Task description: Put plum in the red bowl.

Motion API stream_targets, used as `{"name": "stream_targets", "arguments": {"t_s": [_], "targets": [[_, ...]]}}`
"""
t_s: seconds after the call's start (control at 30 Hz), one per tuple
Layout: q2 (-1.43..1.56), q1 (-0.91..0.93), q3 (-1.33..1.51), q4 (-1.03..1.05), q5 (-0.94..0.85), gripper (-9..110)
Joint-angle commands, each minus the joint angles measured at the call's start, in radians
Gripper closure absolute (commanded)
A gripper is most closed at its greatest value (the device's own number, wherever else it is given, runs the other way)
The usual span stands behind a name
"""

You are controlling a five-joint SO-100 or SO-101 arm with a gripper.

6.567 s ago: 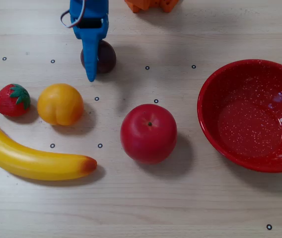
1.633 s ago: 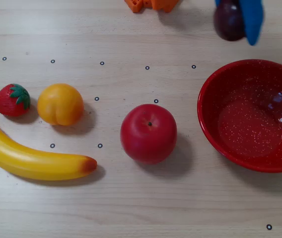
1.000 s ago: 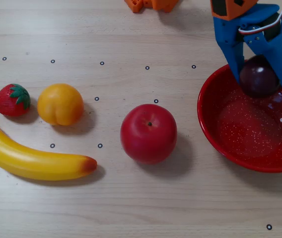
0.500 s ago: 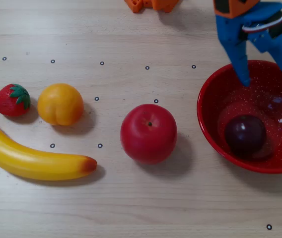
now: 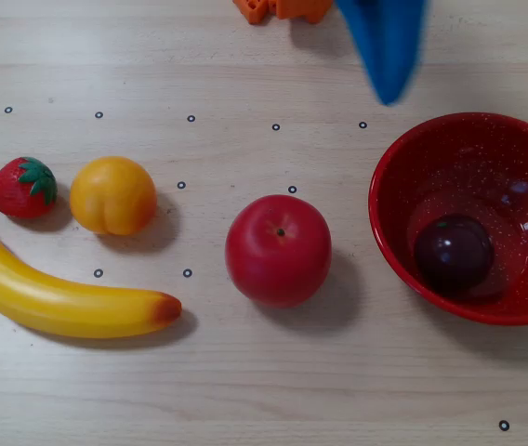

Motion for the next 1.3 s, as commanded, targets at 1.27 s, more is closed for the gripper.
{"name": "stream_targets", "arguments": {"t_s": [1.27], "targets": [[0.914,-0.307,1.029,-0.011,-0.350,101]]}}
